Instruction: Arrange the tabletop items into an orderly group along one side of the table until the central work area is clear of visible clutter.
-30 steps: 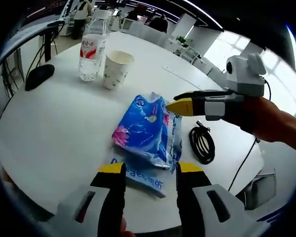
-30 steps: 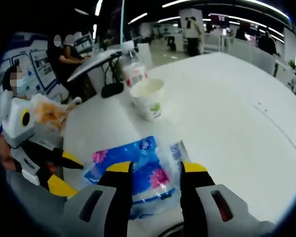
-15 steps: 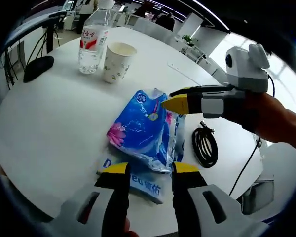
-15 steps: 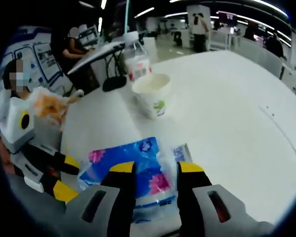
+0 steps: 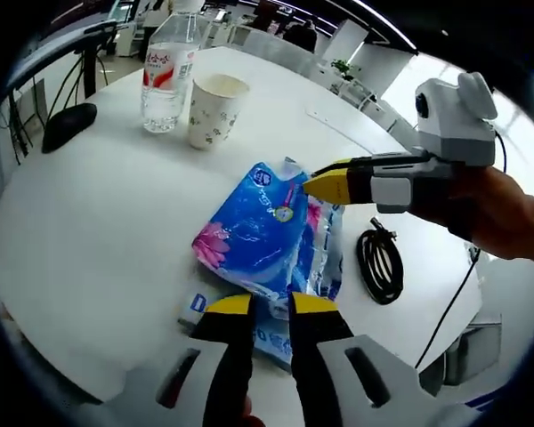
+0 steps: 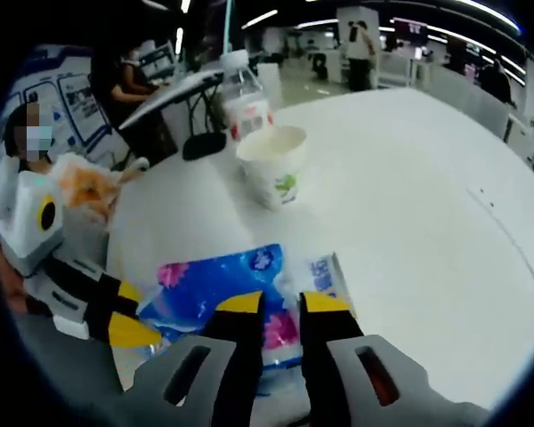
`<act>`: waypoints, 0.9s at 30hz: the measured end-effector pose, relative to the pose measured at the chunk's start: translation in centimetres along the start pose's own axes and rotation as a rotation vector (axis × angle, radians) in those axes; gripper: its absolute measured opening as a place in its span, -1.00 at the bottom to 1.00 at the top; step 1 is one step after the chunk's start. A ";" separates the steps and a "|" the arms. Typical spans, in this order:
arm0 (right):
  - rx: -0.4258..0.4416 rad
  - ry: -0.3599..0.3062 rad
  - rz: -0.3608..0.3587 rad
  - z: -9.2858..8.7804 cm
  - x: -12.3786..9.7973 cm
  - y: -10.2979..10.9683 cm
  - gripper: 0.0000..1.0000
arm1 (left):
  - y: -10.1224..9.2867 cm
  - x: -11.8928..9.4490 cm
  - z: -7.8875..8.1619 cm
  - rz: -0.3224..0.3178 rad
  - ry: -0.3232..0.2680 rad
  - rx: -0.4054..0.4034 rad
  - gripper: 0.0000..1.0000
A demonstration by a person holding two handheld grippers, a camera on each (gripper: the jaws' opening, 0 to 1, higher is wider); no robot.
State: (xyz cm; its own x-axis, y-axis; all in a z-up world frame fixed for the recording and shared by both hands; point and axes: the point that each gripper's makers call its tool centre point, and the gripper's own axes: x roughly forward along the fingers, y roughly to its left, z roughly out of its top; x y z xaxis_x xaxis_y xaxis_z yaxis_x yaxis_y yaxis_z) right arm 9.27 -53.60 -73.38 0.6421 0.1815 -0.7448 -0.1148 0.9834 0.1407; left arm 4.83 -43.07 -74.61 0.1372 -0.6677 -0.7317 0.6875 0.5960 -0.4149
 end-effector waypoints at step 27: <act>0.037 0.003 0.007 -1.3 -0.9 0.4 -1.00 | 0.8 -0.6 0.3 0.010 0.000 0.040 -1.00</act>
State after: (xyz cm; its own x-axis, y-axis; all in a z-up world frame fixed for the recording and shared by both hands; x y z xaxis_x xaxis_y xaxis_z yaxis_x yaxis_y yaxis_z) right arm 7.64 -53.34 -73.49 0.6392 0.1888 -0.7455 -0.0911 0.9812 0.1704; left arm 5.50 -42.36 -74.38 0.1443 -0.6618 -0.7357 0.7140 0.5844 -0.3857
